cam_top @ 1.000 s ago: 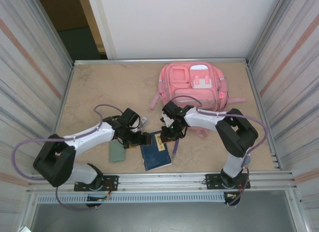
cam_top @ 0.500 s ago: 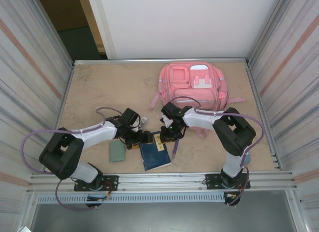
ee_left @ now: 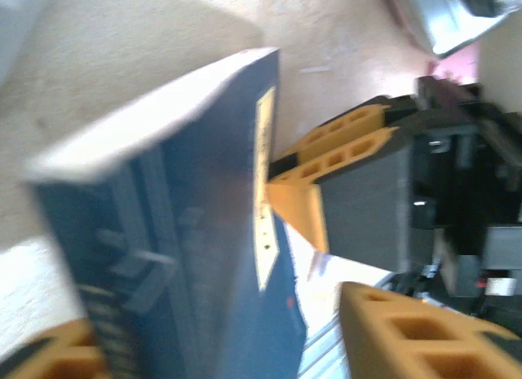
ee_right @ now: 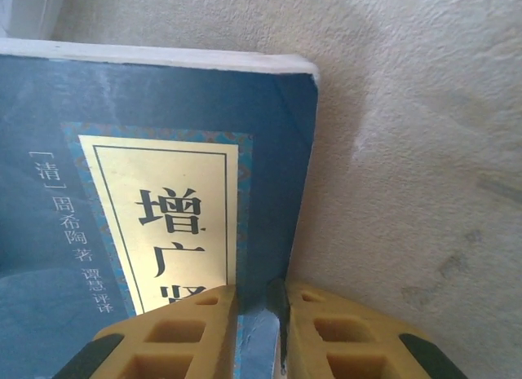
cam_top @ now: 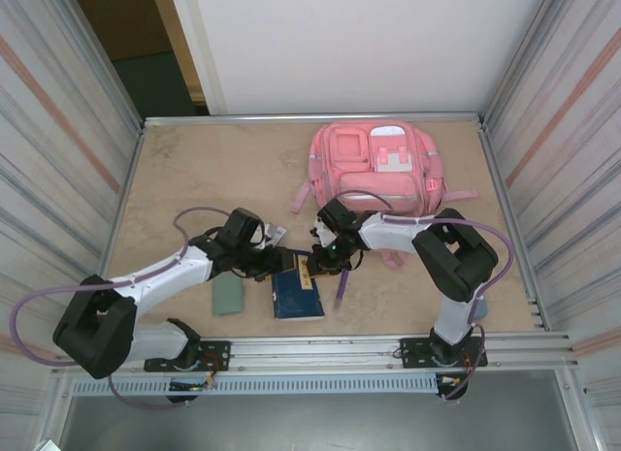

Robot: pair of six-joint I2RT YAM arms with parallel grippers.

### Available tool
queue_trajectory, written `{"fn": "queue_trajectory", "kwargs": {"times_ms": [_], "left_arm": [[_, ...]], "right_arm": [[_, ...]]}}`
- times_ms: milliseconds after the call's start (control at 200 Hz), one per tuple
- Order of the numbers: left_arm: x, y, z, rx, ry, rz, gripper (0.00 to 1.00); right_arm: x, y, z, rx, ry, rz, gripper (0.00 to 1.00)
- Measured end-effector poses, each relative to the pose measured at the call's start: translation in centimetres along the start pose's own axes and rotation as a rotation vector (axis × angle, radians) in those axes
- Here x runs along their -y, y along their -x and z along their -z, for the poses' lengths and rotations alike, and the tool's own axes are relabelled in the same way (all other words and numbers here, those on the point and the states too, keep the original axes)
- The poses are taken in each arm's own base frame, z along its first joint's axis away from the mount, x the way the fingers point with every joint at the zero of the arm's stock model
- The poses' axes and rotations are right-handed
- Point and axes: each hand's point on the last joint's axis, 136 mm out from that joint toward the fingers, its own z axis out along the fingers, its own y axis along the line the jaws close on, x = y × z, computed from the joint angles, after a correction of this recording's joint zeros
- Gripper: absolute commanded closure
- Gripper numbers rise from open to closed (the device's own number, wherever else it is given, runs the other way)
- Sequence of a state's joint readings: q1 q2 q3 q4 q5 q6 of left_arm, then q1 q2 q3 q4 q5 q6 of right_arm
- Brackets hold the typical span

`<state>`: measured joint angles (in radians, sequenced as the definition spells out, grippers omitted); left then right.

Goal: Pack the student bag

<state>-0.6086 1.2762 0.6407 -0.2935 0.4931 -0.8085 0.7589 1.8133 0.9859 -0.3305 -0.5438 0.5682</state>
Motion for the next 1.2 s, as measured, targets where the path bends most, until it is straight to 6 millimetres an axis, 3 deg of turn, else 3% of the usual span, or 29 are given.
{"fn": "queue_trajectory", "kwargs": {"times_ms": [125, 256, 386, 496, 541, 666, 762, 867, 952, 1097, 1142, 1203], "left_arm": [[-1.3, -0.2, 0.1, -0.021, 0.085, 0.028, 1.0], [0.3, 1.4, 1.8, 0.011, 0.107, 0.02, 1.0], [2.9, 4.3, 4.9, 0.11, 0.075, 0.017, 1.0], [5.7, 6.6, 7.5, 0.202, -0.004, -0.006, 1.0], [7.0, 7.5, 8.3, 0.249, -0.051, -0.028, 1.0], [10.7, 10.2, 10.2, 0.389, -0.2, -0.061, 1.0], [13.0, 12.2, 11.3, 0.488, -0.319, -0.058, 1.0], [15.0, 13.8, 11.6, 0.539, -0.418, -0.038, 1.0], [16.2, 14.6, 11.1, 0.542, -0.48, -0.016, 1.0], [17.9, 14.5, 8.8, 0.483, -0.569, 0.045, 1.0], [18.3, 14.2, 8.0, 0.458, -0.59, 0.064, 1.0], [18.7, 13.6, 7.0, 0.423, -0.615, 0.084, 1.0]], "right_arm": [[0.5, -0.1, 0.3, 0.039, -0.012, 0.012, 0.66], [0.5, -0.4, 2.9, 0.142, -0.06, 0.054, 0.54], [-2.9, 0.9, 9.5, 0.392, -0.069, 0.199, 0.44], [-5.9, 1.1, 16.7, 0.641, -0.056, 0.271, 0.13], [-5.8, 1.2, 19.1, 0.711, -0.07, 0.238, 0.0], [-3.6, 1.7, 23.6, 0.823, -0.045, -0.024, 0.01], [-2.1, 1.6, 24.2, 0.846, 0.092, -0.227, 0.01], [-2.1, 0.8, 22.2, 0.796, 0.265, -0.372, 0.01], [-2.9, 0.5, 21.2, 0.757, 0.342, -0.432, 0.01], [-5.5, 1.4, 22.9, 0.787, 0.484, -0.438, 0.0], [-5.9, 1.7, 23.5, 0.803, 0.518, -0.444, 0.05], [-6.4, 2.1, 24.1, 0.823, 0.557, -0.447, 0.2]]}}
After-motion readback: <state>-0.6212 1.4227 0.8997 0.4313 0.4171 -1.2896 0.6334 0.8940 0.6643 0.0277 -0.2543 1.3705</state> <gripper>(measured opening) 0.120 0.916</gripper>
